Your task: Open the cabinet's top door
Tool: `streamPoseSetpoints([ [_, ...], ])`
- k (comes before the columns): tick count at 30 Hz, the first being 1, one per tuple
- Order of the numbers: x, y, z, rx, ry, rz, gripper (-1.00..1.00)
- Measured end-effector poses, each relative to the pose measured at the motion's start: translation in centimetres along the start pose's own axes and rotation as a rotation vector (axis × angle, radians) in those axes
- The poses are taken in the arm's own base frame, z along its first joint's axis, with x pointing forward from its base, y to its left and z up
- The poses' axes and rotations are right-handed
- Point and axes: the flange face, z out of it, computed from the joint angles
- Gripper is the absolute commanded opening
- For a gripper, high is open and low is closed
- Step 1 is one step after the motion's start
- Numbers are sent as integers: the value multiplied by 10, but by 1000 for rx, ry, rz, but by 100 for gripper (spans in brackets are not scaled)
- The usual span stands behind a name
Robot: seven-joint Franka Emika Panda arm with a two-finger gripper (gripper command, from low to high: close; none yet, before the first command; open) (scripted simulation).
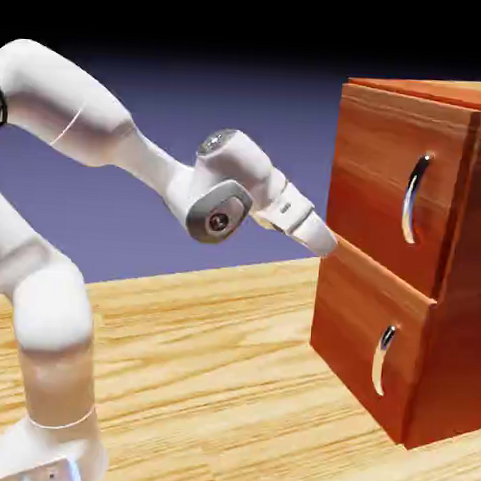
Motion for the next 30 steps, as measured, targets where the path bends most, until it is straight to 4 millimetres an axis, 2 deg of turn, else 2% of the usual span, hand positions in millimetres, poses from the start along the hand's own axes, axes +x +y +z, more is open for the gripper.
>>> streamPoseSetpoints([
  [7, 10, -27, -28, 65, 50, -44, 0],
  [14, 19, -43, -55, 126, 109, -74, 0],
  [22, 31, -48, -79, 192, 186, -90, 0],
  [30, 46, -42, -93, 258, 267, -86, 0],
])
